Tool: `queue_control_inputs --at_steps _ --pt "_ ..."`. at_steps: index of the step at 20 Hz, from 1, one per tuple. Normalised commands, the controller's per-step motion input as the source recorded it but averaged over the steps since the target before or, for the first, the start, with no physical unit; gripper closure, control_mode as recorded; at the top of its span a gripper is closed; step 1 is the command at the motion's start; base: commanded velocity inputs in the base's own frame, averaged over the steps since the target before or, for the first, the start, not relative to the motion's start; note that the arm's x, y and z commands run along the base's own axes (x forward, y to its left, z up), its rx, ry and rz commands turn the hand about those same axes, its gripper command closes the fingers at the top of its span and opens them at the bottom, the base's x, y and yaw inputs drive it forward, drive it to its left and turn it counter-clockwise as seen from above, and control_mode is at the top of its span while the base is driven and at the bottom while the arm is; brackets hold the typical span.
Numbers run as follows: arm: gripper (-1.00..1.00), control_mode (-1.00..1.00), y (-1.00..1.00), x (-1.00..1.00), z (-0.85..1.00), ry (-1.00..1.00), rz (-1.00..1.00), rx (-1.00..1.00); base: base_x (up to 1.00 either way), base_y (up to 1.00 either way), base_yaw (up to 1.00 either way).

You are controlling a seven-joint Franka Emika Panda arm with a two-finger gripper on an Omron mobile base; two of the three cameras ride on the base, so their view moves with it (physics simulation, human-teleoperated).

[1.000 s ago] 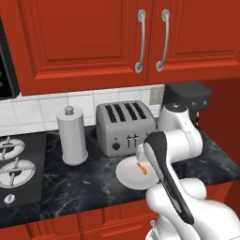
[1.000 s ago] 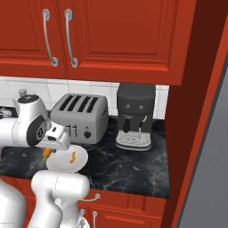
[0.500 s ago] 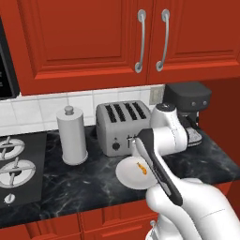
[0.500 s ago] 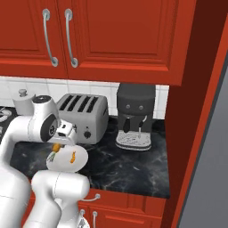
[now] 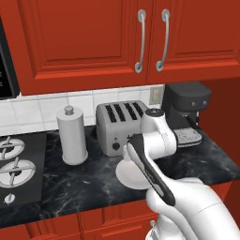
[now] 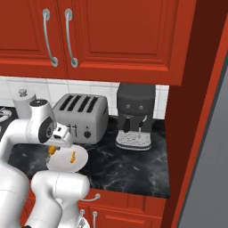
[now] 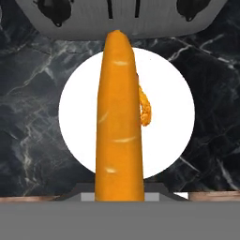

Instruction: Place the shrimp on the plate and place the carrot on the same plate.

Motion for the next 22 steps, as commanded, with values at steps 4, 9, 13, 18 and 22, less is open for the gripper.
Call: queue_control_inputs --at_steps 4,9,13,18,22 --pt "1.00 -1.00 0.18 0.00 -0.26 0.00 0.00 0.00 0.00 0.00 0.00" --pt "1.00 -1.00 0.03 0.12 -0.20 0.03 0.00 0.01 0.00 0.00 0.00" --pt "1.00 -1.00 0.03 0.22 -0.16 0.05 0.00 0.02 0.00 0.00 0.00" --pt "1.00 -1.00 0.01 0.24 -0.17 0.08 0.00 0.02 0.00 0.00 0.00" --pt "1.00 -1.00 0.02 0.15 -0.17 0.06 0.00 0.02 0.00 0.00 0.00"
